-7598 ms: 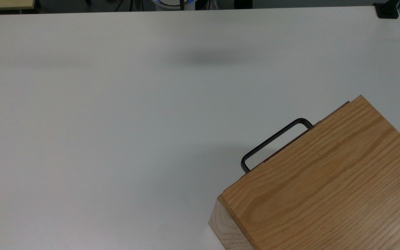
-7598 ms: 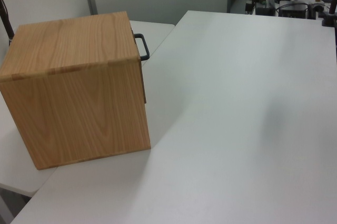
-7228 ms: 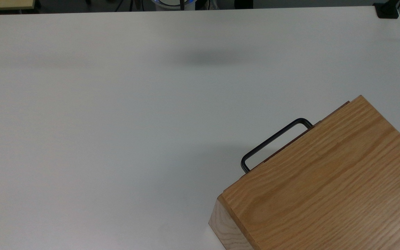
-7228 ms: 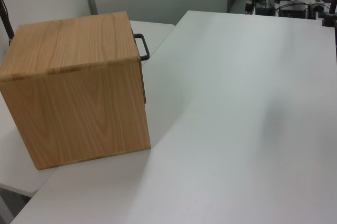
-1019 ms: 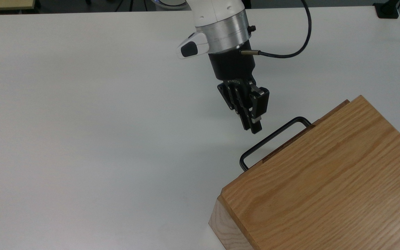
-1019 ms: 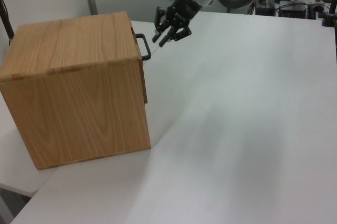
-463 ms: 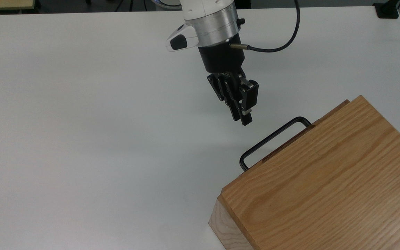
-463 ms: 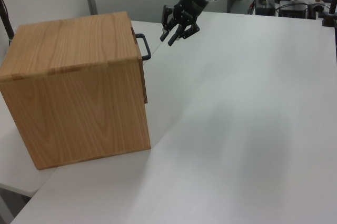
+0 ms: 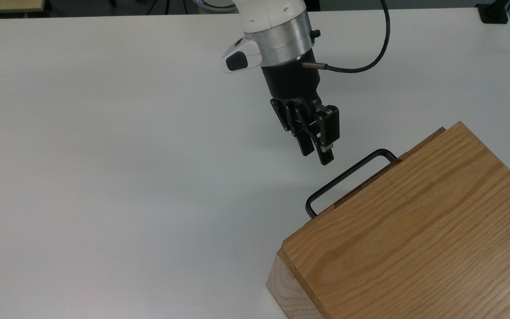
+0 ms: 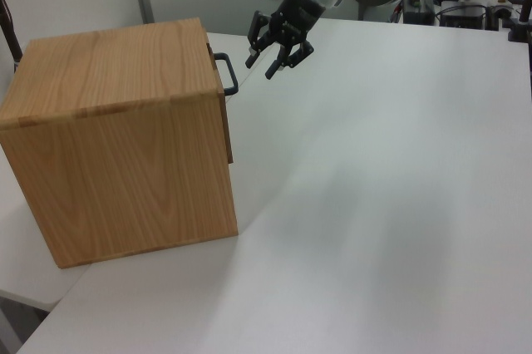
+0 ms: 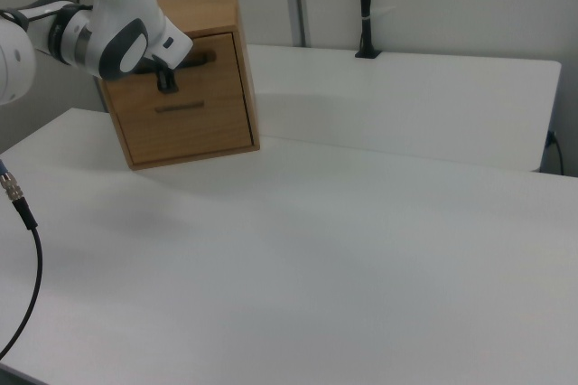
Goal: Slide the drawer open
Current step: 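Lower the gripper onto the handle bar and close it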
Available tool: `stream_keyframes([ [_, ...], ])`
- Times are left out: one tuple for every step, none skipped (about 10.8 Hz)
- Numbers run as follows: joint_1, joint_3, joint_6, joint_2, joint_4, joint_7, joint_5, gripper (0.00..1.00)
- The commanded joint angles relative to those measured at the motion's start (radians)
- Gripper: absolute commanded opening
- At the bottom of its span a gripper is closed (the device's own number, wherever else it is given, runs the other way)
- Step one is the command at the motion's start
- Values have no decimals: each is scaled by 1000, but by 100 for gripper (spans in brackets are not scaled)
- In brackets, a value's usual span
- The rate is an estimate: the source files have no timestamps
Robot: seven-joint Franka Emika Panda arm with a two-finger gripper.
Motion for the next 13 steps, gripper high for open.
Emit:
stream_keyframes([
  [6, 7, 63, 48, 64, -8, 3, 50],
  [5, 7, 64, 48, 65, -8, 2, 50],
  [5, 7, 77, 50, 66, -8, 3, 49],
  [10, 10, 103, 59, 66, -8, 2, 49],
  [19, 20, 126, 80, 84, -8, 0, 49],
  [19, 20, 133, 103, 106, -6, 0, 49],
  [21, 20, 135, 111, 121, -5, -1, 48],
  [21, 20, 135, 126, 136, -6, -3, 48],
  [21, 20, 137, 133, 152, -6, -3, 45],
  [21, 20, 137, 137, 153, -5, -3, 39],
  [21, 20, 135, 137, 150, -6, -3, 30],
  [21, 20, 133, 136, 144, -9, -5, 21],
  [21, 20, 132, 133, 141, -9, -6, 15],
])
